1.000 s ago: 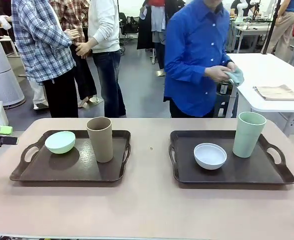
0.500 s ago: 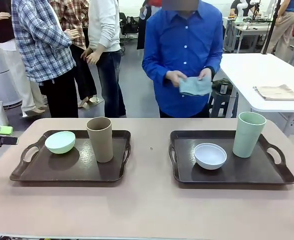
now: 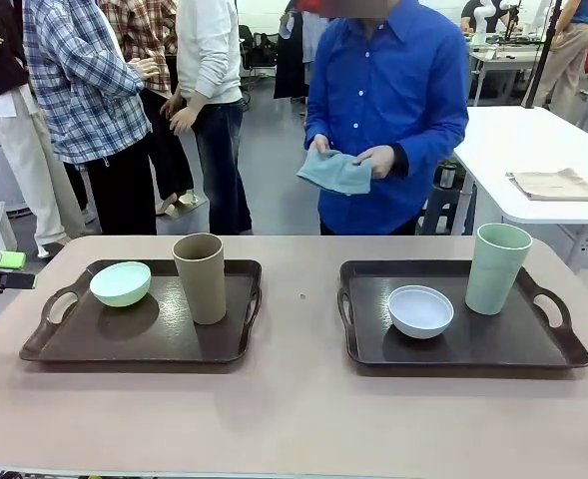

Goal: Set up a tray with a mat and arrange the tableware.
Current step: Pick up the Picnic Bowl and Reusable plastic cup from the Handle tray in front of the human's position and hold them in the air.

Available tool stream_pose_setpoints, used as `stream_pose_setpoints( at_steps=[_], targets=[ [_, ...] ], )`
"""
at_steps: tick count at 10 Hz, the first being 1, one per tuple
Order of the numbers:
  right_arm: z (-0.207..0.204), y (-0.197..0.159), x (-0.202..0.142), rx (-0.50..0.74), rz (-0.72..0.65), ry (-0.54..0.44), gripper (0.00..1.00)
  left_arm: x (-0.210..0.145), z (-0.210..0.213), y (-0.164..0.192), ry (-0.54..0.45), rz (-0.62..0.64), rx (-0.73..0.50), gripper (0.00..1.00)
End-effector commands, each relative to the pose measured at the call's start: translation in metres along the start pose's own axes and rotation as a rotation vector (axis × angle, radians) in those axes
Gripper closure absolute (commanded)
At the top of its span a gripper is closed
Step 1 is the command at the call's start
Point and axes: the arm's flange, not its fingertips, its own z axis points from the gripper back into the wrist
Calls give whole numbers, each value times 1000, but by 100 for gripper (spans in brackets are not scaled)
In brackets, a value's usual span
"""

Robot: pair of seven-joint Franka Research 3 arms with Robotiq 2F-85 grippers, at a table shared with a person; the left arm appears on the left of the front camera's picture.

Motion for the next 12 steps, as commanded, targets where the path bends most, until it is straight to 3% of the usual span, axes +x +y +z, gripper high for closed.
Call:
stream_pose_setpoints(
  at_steps=[1,12],
  targets=[
    [0,0,0,11,1,-4,0,0,1,0,-9,-2,-6,0],
    [0,0,0,11,1,-4,0,0,1,0,-9,-2,-6,0]
  ],
)
